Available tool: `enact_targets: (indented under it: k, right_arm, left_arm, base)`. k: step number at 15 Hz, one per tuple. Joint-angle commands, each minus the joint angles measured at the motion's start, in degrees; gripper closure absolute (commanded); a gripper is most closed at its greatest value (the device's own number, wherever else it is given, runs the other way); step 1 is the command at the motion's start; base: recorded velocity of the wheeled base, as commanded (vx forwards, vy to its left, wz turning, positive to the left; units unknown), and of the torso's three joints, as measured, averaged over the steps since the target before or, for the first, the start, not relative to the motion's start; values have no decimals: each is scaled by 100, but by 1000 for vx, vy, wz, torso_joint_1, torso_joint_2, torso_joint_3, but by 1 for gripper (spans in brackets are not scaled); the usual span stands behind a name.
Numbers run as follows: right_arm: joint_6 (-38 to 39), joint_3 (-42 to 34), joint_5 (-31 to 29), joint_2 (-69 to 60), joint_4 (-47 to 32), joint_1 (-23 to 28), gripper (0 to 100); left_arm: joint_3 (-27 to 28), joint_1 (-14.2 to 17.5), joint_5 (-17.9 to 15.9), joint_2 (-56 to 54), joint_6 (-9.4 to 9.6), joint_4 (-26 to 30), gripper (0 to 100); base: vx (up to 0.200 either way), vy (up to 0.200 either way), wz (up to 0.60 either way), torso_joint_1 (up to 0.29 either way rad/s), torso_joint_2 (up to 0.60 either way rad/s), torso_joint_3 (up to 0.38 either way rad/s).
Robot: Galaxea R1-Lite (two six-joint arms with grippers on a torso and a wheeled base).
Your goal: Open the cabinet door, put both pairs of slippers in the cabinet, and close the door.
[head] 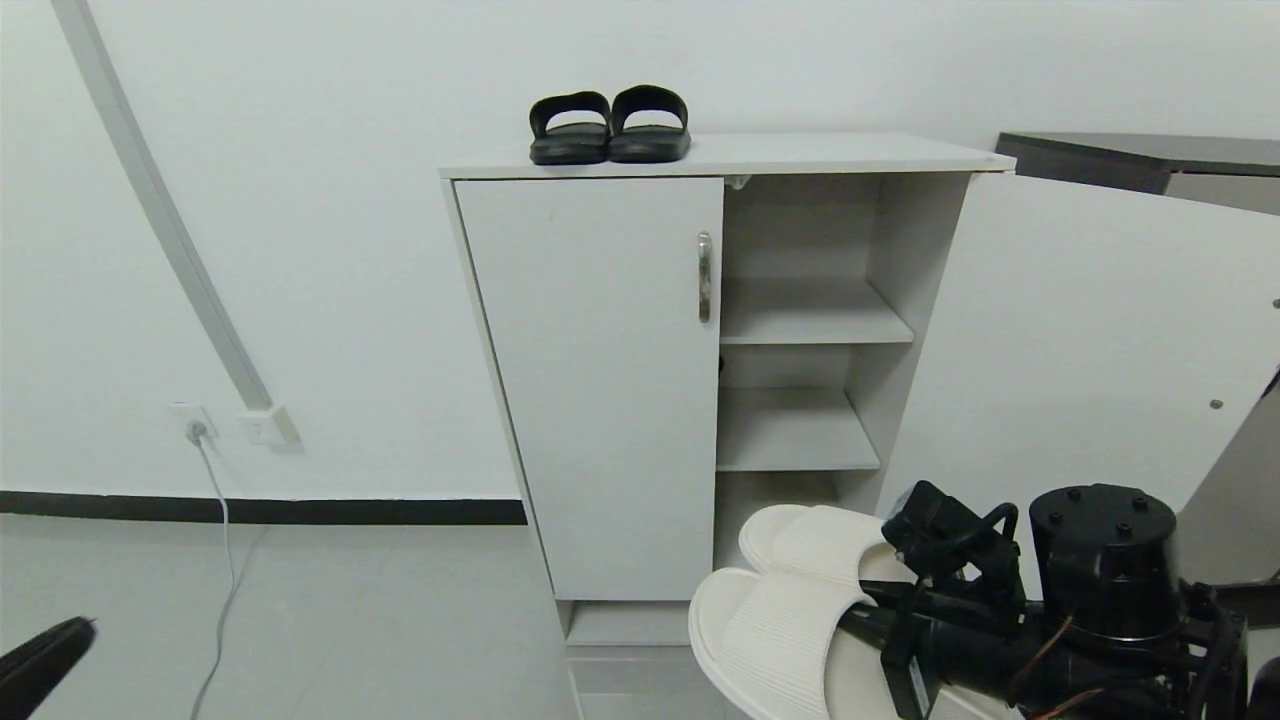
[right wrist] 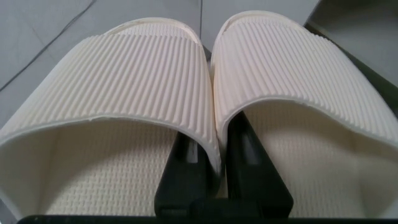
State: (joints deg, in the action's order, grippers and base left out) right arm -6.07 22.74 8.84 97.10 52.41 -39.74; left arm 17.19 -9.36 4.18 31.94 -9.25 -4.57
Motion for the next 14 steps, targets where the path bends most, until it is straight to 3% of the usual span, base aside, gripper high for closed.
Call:
enact_targets:
  k: [1, 5, 6, 8, 9, 10, 12, 13, 14]
  right_arm:
    - [1, 29, 4, 20, 6, 1, 100]
    - [1, 3, -5, -15, 6, 1, 100]
    - [1, 3, -5, -15, 6, 1, 100]
    - [1, 3, -5, 2, 6, 1, 100]
    - [1, 3, -5, 11, -2, -7, 100]
    - [1, 3, -5, 11, 6, -16, 100]
    - [-8, -6, -5, 2, 6, -16, 100]
    - [-8, -15, -5, -7, 6, -16, 100]
    - [-17, -15, -5, -7, 6, -25, 100]
  left_arm:
    - [-576, 567, 434, -1032, 143, 141, 100]
    - [-1578, 1508, 452, -2192, 380, 150, 100]
    - [-1710, 1578, 452, -2368, 424, 158, 100]
    - [-1710, 1578, 355, -2693, 609, 273, 100]
    - [-1710, 1578, 21, -2684, 758, 299, 100]
    - [-1719, 1578, -506, -2684, 1040, 475, 100]
    - [-1719, 1569, -761, -2684, 1303, 484, 100]
    - [-1719, 1420, -778, -2693, 1347, 484, 100]
    - [-1719, 901, -770, -2860, 1338, 492, 100]
  base:
    - [0, 0, 0, 0, 0, 0]
    - [0, 0, 0, 0, 0, 0]
    - [0, 0, 0, 0, 0, 0]
    - [0, 0, 0, 0, 0, 0]
    - [0, 0, 0, 0, 0, 0]
    - [0, 0, 0, 0, 0, 0]
    - [0, 0, 0, 0, 0, 0]
    - [0, 0, 0, 0, 0, 0]
    - [0, 0, 0, 0, 0, 0]
